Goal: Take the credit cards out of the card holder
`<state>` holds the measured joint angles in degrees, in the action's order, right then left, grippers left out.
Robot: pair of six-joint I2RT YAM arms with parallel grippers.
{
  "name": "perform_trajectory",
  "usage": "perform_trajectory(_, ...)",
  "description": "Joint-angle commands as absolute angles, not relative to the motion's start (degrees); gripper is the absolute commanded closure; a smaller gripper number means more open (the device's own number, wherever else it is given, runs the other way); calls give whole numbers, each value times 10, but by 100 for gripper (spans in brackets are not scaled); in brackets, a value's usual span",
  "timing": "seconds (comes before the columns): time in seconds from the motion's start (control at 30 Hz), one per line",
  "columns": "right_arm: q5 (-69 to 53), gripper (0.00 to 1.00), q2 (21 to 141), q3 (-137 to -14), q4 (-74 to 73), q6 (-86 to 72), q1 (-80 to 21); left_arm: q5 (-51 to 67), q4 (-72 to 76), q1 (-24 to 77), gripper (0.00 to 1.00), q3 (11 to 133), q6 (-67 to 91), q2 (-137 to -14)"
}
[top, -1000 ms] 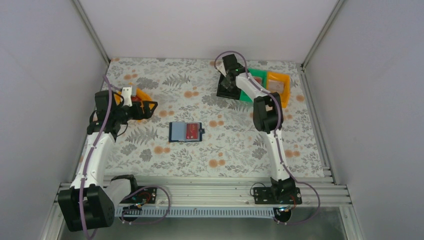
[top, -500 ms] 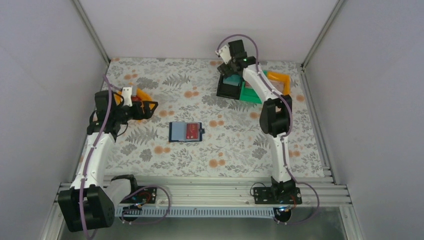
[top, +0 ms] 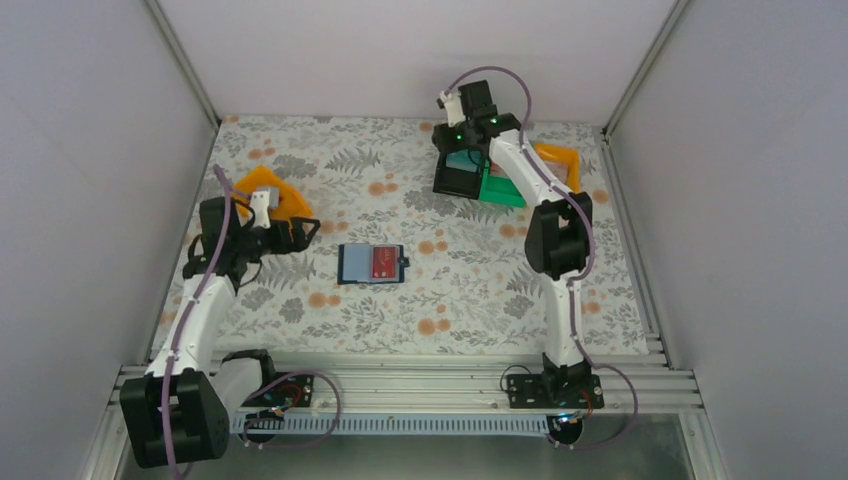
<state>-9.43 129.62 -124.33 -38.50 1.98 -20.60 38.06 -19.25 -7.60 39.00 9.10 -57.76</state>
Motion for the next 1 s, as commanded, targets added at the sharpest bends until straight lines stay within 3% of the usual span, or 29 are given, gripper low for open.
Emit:
perform_trajectory(0.0, -134, 56, 1191, -1148, -380, -80, -250, 398, -158, -60, 0, 336, 137, -568)
perform_trajectory(0.4, -170, 56, 1109, -862, -358, -183, -445, 378, -76, 3, 3, 288, 185, -703)
perform_trajectory(0.67, -123, 44, 1109, -789, -345, -230, -455, 378, -21, 30, 0, 260, 211, -770)
perform_trajectory(0.97, -114, 44, 1176, -801, -323, -210, -448, 405, 3, 51, 0, 278, 206, -873)
